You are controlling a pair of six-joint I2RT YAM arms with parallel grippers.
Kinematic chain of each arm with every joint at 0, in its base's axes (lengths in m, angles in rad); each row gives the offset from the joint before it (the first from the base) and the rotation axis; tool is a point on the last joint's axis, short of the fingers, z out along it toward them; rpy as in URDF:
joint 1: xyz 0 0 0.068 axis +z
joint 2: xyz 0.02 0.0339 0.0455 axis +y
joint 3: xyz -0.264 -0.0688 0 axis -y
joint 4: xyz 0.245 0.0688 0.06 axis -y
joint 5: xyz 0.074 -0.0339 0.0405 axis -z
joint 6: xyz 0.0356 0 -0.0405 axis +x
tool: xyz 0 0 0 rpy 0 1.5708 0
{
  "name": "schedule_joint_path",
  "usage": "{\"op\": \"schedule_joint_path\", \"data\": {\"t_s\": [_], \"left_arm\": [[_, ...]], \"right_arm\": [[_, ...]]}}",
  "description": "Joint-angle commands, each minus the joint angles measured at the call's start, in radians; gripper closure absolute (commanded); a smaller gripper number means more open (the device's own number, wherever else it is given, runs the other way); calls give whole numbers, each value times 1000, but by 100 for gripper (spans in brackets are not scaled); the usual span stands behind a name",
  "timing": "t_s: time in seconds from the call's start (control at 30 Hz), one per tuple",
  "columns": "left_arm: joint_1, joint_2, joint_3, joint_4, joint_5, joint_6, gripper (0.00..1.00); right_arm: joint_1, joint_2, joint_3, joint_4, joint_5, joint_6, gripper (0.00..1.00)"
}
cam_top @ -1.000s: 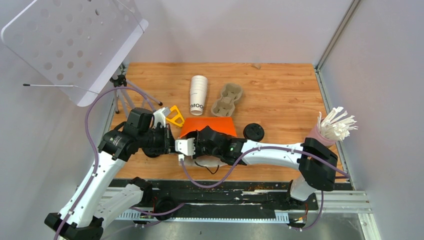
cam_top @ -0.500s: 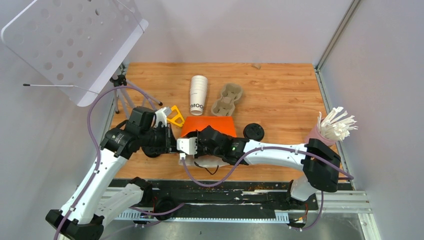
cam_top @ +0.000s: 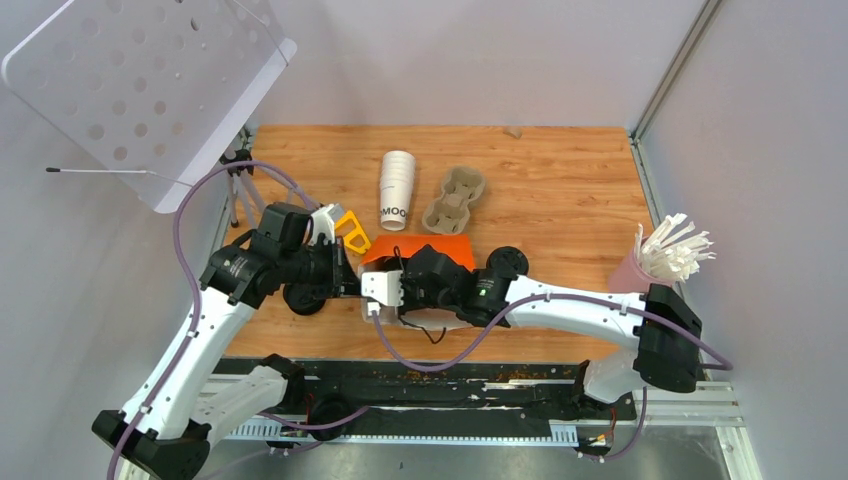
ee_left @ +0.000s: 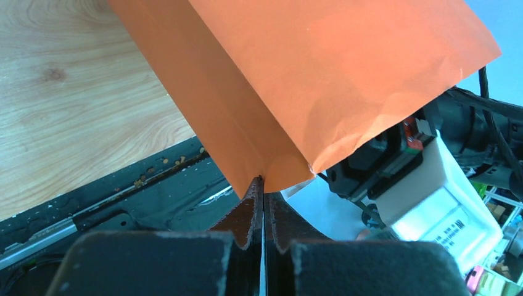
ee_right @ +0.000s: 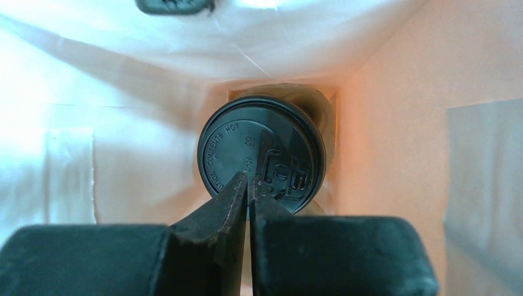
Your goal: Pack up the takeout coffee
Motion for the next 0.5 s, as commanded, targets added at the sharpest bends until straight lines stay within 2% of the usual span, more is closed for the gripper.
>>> {"op": "schedule_joint_path", "data": {"t_s": [0.0, 0.1, 0.47], "left_arm": [[-3, 16, 64, -7, 6, -6, 100], [-3, 24, 70, -13, 8, -8, 100], [-4, 52, 105, -37, -1, -10, 100]], "right_arm": [[-5, -58, 80, -89, -57, 54, 92], [-5, -74, 108, -136, -63, 77, 89], [-5, -128, 202, -305, -139, 175, 63]]}}
